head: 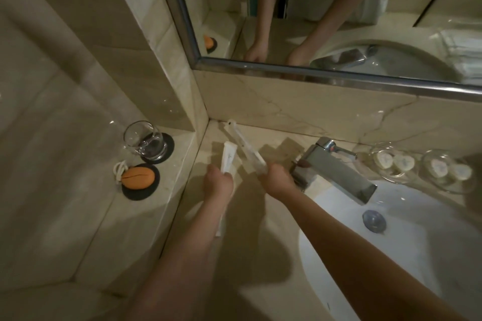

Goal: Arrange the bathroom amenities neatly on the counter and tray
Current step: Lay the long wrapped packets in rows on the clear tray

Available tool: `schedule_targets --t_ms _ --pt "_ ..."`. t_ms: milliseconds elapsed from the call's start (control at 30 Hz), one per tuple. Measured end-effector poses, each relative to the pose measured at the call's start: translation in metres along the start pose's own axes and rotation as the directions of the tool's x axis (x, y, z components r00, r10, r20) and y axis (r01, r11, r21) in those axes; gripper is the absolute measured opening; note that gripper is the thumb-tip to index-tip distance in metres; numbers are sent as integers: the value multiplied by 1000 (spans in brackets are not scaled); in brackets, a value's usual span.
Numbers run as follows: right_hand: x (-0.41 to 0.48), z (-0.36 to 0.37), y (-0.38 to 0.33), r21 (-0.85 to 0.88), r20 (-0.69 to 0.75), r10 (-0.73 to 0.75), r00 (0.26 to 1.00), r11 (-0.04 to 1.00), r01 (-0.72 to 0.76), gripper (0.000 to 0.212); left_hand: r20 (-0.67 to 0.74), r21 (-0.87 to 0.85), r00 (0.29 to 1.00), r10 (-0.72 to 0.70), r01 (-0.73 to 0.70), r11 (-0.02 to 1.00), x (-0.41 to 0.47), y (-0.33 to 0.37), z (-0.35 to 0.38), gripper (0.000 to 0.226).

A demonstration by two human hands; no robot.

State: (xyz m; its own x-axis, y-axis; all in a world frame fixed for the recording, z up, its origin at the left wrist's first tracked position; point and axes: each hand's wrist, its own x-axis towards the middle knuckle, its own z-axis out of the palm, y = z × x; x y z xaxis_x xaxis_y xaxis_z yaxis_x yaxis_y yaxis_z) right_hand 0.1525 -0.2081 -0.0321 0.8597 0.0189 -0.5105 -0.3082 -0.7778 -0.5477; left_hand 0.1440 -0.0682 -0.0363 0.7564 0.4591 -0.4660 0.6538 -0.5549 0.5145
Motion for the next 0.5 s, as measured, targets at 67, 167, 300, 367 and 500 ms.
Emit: schedule_targets --t_ms 67,167,300,367,500 --pt "-16 -7 5 156 -28 -30 999 987 34 29 1 -143 1000 15 -14 990 -6 -2 -5 24" --pt "-49 -17 16 419 -57 -66 996 904 83 31 10 -296 997 76 -70 953 -27 -2 -12 15" --pt "-103 -36 38 533 -84 -89 992 837 121 30 31 -397 980 195 -167 903 -72 2 -16 8" --pt "-129 -45 54 568 -88 -81 993 815 117 28 44 -424 967 251 -209 881 -94 4 -12 9" --pt "-178 -61 94 597 -111 -73 991 792 125 16 95 -471 938 334 -254 845 -144 13 3 9"
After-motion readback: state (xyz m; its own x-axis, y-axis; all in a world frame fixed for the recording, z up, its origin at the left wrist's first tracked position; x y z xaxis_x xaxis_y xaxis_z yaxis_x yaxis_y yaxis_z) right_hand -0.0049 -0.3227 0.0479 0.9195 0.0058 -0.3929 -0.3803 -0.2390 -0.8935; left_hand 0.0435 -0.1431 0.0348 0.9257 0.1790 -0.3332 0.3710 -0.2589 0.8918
